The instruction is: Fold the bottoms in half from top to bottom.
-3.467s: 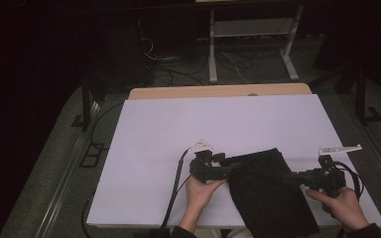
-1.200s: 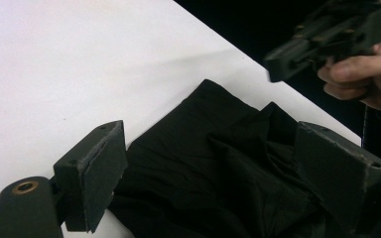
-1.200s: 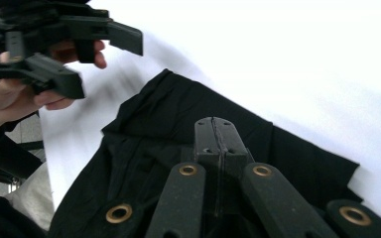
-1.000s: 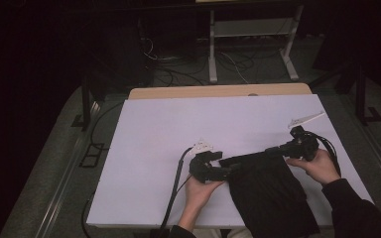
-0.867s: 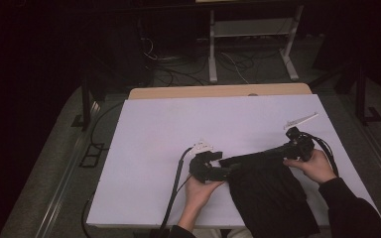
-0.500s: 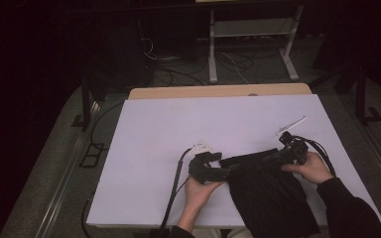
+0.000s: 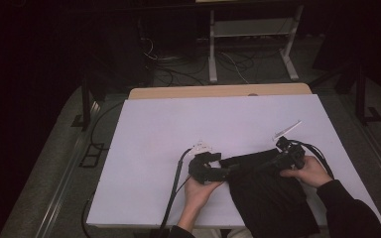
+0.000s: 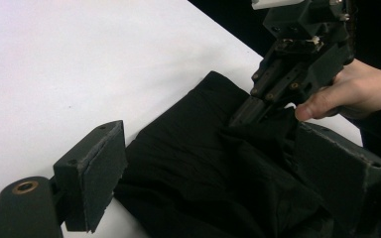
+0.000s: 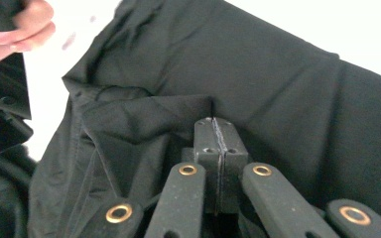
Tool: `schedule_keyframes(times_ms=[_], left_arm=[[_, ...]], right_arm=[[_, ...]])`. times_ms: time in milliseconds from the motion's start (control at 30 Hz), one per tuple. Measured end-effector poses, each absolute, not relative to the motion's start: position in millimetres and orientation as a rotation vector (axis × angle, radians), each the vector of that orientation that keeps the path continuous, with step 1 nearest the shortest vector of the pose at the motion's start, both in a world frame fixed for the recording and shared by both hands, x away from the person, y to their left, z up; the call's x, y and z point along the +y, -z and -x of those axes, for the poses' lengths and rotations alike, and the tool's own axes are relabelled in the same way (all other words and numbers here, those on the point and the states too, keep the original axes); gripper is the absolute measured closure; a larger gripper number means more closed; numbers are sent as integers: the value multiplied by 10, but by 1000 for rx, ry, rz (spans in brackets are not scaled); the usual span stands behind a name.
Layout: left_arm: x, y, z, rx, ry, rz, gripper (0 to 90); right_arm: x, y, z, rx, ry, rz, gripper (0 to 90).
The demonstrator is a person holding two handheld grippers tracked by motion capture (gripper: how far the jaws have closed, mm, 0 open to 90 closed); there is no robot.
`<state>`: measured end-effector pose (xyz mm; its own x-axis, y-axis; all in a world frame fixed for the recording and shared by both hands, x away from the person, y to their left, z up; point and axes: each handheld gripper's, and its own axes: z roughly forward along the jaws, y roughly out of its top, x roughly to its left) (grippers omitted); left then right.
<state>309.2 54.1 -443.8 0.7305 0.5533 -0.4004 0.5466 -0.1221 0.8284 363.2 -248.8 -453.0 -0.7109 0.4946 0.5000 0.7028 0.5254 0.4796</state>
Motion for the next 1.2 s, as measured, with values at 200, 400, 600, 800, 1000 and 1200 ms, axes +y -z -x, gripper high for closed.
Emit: schedule_keyframes(times_ms=[200, 400, 600, 800, 1000, 1200], left_arm=[[563, 4455, -3100, 880, -8, -1763, 137], [596, 4483, -3114, 895, -6, -1749, 137], [600, 4473, -3114, 895, -7, -1737, 137], [595, 4473, -3122, 895, -6, -1727, 137], [583, 4479, -3120, 893, -1, -1729, 137], [604, 4463, -3117, 894, -7, -1730, 137]], right_arm=[[-2415, 4509, -3579, -2464, 973, 926, 887], [-2312, 4484, -3464, -2463, 944, 830, 887], [-2268, 4422, -3338, -2433, 969, 750, 887], [-2230, 4401, -3170, -2428, 985, 701, 887], [-2204, 4361, -3069, -2451, 1009, 683, 886], [-2229, 4267, -3068, -2464, 1068, 689, 886]])
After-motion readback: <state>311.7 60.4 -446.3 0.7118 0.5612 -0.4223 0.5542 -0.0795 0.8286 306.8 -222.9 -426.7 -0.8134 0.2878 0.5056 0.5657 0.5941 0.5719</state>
